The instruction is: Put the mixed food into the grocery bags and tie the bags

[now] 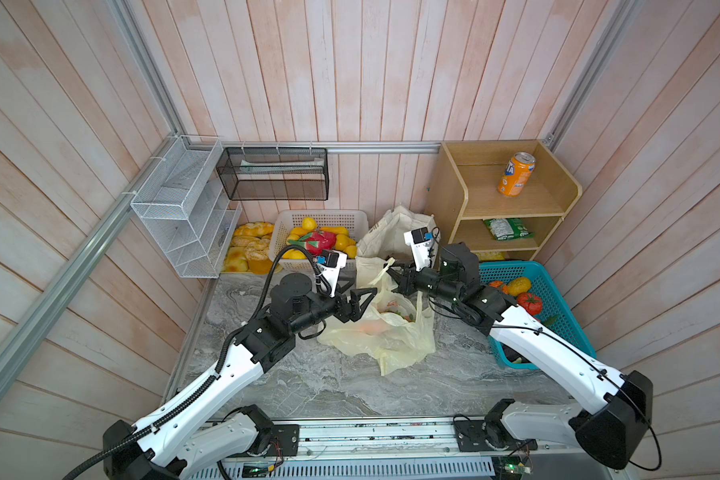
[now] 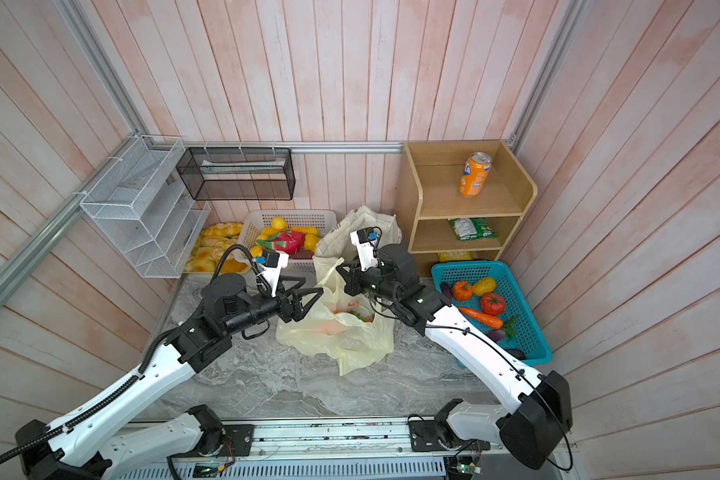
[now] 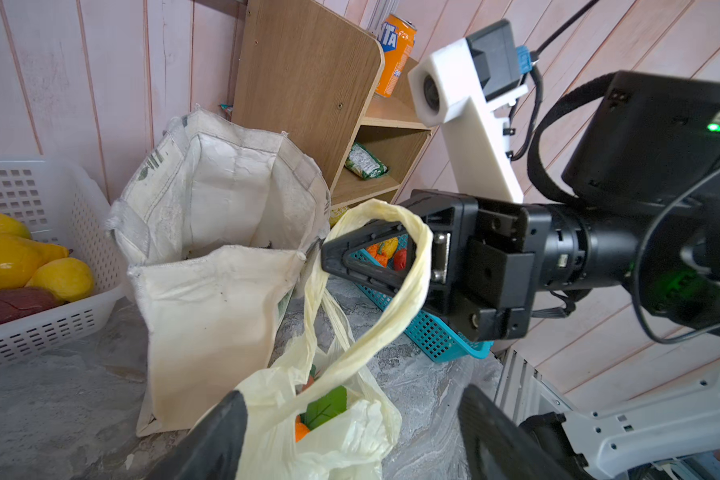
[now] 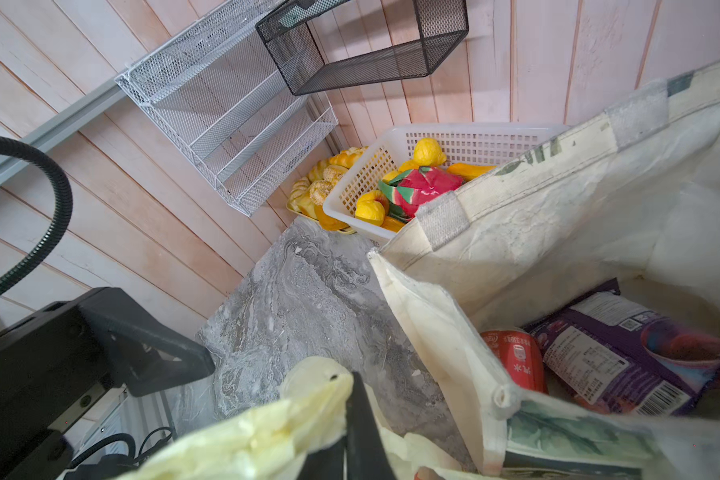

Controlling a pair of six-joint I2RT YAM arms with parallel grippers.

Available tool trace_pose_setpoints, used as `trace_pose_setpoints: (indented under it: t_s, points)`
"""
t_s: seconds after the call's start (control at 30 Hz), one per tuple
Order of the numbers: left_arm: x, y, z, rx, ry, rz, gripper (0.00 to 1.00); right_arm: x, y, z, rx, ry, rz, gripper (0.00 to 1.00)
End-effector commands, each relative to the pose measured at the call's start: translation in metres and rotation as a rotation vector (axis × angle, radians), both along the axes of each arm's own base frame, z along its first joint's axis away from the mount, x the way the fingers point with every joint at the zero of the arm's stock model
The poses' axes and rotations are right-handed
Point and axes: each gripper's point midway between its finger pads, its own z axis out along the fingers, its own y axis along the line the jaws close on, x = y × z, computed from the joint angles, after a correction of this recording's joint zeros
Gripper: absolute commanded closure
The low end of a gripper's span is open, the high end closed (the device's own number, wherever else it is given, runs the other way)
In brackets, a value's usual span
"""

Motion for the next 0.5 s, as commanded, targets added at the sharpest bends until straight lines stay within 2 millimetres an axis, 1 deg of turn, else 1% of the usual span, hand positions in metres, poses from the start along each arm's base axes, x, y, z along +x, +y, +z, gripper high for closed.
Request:
trace_pose_setpoints:
  t_s: [0.0,0.2,0.27,0.37,0.43,0.47]
  points:
    - [-0.003,-0.006,0.012,-0.010,-0.046,-0.031,0.17,0.000,0.005,0.012,-0.001,-0.031,0.005,1.00]
    - [0.004,-0.017,0.019,-0.014,-0.055,-0.042,0.17,-0.004,0.009,0.011,-0.003,-0.031,0.012,1.00]
    - [0.009,-0.020,0.021,-0.015,-0.058,-0.040,0.19,-0.005,0.009,0.011,-0.002,-0.033,0.014,1.00]
    - [0.013,-0.024,0.026,-0.028,-0.068,-0.039,0.29,-0.007,0.010,0.010,-0.004,-0.032,0.015,1.00]
    - [0.016,-0.026,0.032,-0.044,-0.079,-0.036,0.38,-0.008,0.010,0.009,-0.006,-0.030,0.016,1.00]
    - [0.017,-0.027,0.033,-0.050,-0.079,-0.036,0.45,-0.009,0.010,0.009,-0.006,-0.030,0.021,1.00]
